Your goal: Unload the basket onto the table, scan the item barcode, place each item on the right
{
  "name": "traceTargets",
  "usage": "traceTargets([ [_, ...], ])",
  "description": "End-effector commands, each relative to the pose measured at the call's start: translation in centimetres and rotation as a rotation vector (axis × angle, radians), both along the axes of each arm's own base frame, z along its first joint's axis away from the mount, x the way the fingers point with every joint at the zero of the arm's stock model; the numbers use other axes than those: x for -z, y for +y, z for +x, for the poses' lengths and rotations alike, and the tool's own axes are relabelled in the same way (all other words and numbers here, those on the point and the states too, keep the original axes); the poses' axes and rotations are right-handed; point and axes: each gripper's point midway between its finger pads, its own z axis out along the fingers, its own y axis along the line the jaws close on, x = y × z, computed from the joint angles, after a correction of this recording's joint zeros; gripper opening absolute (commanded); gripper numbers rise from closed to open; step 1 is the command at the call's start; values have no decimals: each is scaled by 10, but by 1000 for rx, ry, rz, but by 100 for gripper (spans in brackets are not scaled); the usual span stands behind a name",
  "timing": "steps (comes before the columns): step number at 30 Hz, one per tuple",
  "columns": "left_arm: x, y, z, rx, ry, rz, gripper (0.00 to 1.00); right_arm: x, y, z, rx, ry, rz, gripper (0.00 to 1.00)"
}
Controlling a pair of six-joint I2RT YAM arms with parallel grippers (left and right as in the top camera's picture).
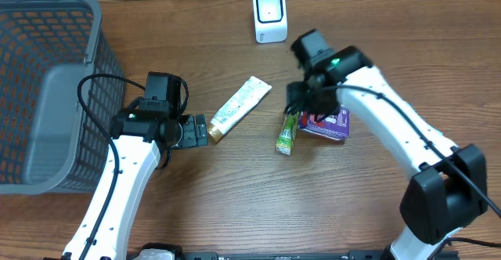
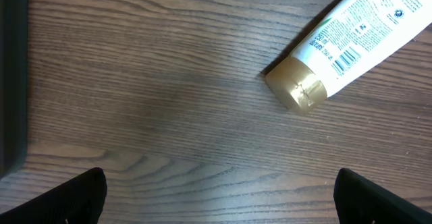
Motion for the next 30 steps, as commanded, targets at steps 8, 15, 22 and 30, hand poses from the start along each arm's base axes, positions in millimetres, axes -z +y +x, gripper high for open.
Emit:
traceTargets([
  [8,2,0,0,-11,2,5,100,-2,2,0,83,126,269,67],
  [15,2,0,0,-11,2,5,100,28,26,-18,77,139,223,47],
  [22,2,0,0,-11,2,5,100,54,-1,-17,105,90,57,47],
  [30,2,0,0,-11,2,5,100,57,-59,-14,134,37,-226,52],
])
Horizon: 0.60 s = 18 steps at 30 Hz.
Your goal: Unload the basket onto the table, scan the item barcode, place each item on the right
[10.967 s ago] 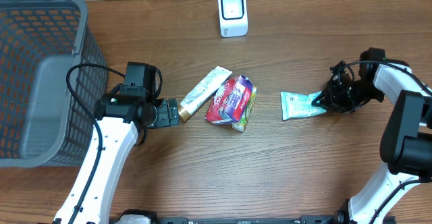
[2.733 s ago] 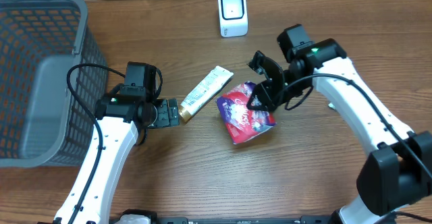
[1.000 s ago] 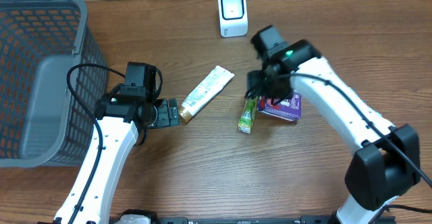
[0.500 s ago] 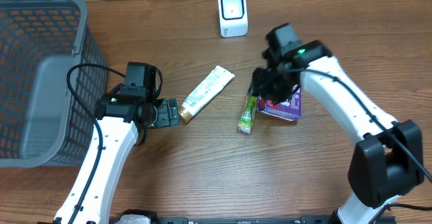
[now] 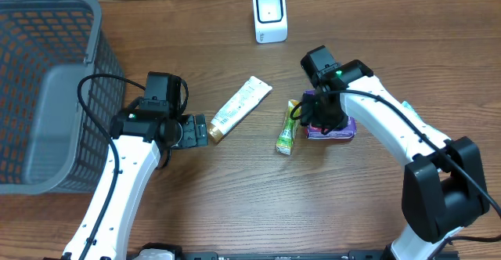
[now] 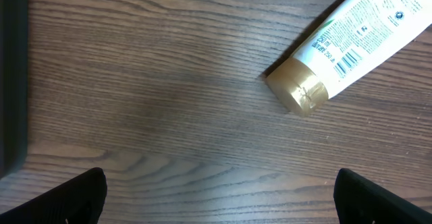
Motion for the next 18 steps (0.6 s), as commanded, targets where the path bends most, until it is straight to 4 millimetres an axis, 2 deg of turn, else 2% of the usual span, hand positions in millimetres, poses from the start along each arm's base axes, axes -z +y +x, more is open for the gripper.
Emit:
traceTargets([
  [1,2,0,0,-11,2,5,100,-1,-33,8,5,-38,-150,53],
  [3,2,0,0,-11,2,5,100,-9,-32,5,43,-9,-98,53],
  [5,2,0,0,-11,2,5,100,-19,-23,5,77,2,10,54],
  [6,2,0,0,-11,2,5,100,-27,-9,3,79,19,127,54],
  [7,2,0,0,-11,2,5,100,-31,-1,2,74,26,179,54],
  [9,2,0,0,-11,3,5,100,-35,31,0,19,32,304,52],
  [10,2,0,0,-11,2,5,100,-35,39,-2,1,27,318,49],
  [12,2,0,0,-11,2,5,100,-28,55,-6,18,11,301,35],
  [14,2,0,0,-11,2,5,100,-19,54,-7,79,-4,247,29],
  [18,2,0,0,-11,3,5,100,3,44,-12,200,-20,156,25],
])
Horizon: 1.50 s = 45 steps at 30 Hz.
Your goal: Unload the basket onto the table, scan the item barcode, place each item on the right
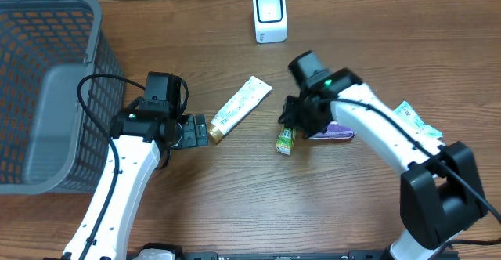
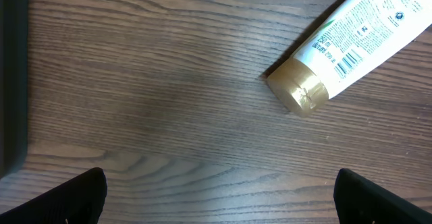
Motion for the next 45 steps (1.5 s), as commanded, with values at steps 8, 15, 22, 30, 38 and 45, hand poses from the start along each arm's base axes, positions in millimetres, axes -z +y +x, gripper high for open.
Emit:
traceTargets([
  [8,2,0,0,-11,2,5,100,23,-50,-1,199,-46,-206,24],
  [15,2,0,0,-11,2,5,99,20,-54,16,18,-154,-257,26],
  [22,2,0,0,-11,3,5,100,16,-130,18,50,-141,-537,33],
  [30,2,0,0,-11,2,5,100,-41,-112,24,135,-142,-136,49],
  [38,2,0,0,-11,2,5,100,-33,-160,30,380,-81,78,73],
  [45,2,0,0,-11,3,5,100,10,-155,30,430,-80,177,73],
])
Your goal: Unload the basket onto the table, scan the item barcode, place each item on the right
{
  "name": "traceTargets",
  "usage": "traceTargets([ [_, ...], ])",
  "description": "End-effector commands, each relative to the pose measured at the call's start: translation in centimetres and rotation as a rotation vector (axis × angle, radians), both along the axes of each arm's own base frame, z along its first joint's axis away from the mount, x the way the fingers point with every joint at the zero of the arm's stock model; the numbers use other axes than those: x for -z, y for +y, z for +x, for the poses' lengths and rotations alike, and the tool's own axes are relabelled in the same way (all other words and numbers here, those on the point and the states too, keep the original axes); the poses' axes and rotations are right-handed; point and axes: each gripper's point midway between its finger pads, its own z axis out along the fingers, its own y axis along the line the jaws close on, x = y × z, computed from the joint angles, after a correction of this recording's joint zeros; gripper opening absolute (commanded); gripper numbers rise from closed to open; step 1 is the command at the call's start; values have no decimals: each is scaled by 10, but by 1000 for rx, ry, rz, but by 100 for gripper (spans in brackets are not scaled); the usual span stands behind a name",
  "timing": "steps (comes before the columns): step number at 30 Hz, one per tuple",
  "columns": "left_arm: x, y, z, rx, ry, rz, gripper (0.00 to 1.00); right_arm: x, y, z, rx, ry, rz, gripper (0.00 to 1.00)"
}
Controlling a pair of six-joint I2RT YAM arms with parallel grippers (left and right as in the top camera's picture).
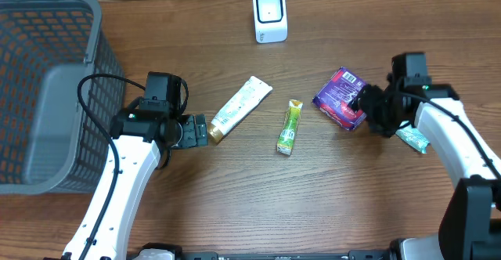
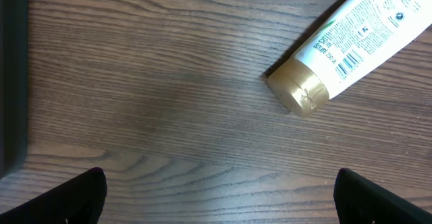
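A purple packet [image 1: 338,95] sits right of centre, tilted, with a white label patch near its far corner. My right gripper [image 1: 362,108] is shut on its right edge. The white scanner [image 1: 270,16] stands at the back centre, well beyond the packet. My left gripper [image 1: 200,130] is open just left of the gold cap [image 2: 300,92] of a white tube [image 1: 241,106]. In the left wrist view its two dark fingertips [image 2: 75,198] stand wide apart over bare wood, with the tube [image 2: 358,38] beyond them.
A green stick packet [image 1: 288,127] lies between the tube and the purple packet. A mint-green sachet [image 1: 412,139] lies partly under my right arm. A grey mesh basket [image 1: 47,95] fills the left side of the wooden table [image 1: 258,205].
My right arm has swung from beside the green stick to the right side. The purple packet is now farther back, tilted, gripped at its right edge. The left arm has not moved.
My right gripper first hovered over the purple packet beside the green stick, then pressed down on it, then stood at its left by the stick. Now it holds the packet from the right. The left gripper stayed open by the tube cap throughout.
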Motion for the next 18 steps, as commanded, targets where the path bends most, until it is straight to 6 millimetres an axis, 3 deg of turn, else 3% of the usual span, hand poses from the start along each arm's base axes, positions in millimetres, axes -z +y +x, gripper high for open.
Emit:
traceTargets([
  [1,2,0,0,-11,3,5,100,11,9,0,4,-23,78,73],
  [10,2,0,0,-11,3,5,100,42,7,9,-100,-145,19,75],
  [15,2,0,0,-11,3,5,100,46,10,15,-382,-264,-87,77],
  [18,2,0,0,-11,2,5,100,45,11,15,-454,-292,-115,78],
])
